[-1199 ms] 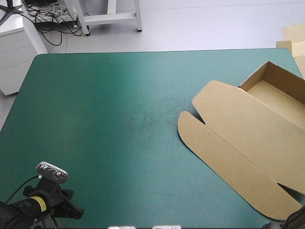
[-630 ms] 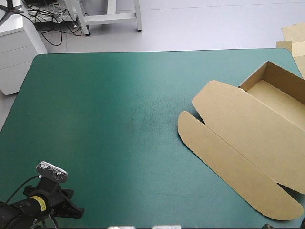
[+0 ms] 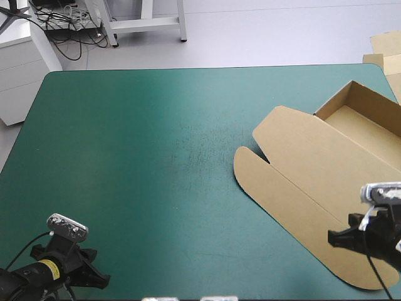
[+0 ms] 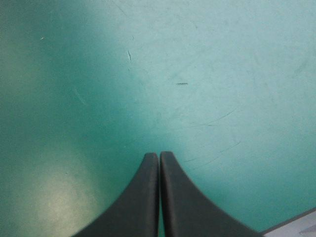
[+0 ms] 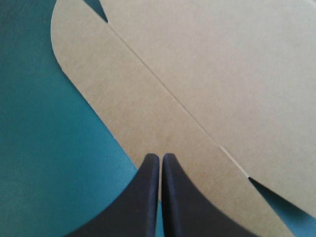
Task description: Fold the box
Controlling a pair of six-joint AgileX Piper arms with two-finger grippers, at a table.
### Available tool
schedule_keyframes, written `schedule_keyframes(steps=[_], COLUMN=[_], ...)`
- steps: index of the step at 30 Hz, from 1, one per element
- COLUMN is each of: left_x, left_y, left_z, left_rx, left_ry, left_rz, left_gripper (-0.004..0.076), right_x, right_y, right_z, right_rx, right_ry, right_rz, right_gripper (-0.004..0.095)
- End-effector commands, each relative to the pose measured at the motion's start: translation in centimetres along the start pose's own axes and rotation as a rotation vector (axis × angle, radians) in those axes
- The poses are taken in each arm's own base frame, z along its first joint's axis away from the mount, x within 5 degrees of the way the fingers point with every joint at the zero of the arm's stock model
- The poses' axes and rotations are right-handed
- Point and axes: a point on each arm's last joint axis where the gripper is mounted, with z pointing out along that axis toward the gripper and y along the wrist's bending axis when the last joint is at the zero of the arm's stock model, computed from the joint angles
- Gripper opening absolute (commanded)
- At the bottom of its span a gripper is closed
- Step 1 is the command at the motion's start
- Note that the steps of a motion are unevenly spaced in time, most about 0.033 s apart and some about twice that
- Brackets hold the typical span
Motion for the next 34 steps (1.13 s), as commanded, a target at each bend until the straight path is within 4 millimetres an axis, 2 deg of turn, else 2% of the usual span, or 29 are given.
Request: schedule_keyframes(steps=[1,9,16,22,34], left_x=[-0.6,0.3,0.7,0.7,0.9], left_y=[-0.1,0.0,0.0,0.0,0.1], left_z=[-1.2,-2.7,-3.2,-3.2,-3.1], left_rx=[0.014,0.025,0.029,0.029,0.024], left_ry=[-0.113,-0.23,-0.268,-0.268,-0.24], left_rz=[-0.001,-0.001,-0.001,-0.001,0.011], left_gripper=[-0.001,-0.001,-0.001,-0.001,-0.001], right_x=[2.1,7.0,9.0,9.1,9.2], right_y=[0.4,0.6,0.7,1.1,1.1], right_z=[0.2,1.8,2.7,2.4,2.5], right_rx=[-0.023,-0.03,-0.041,-0.069,-0.074], right_ry=[-0.025,-0.051,-0.087,-0.146,-0.134], right_rz=[-0.016,-0.019,-0.024,-0.048,-0.029], right_gripper=[-0.0001,-0.0001,-0.0001,-0.0001,-0.0001])
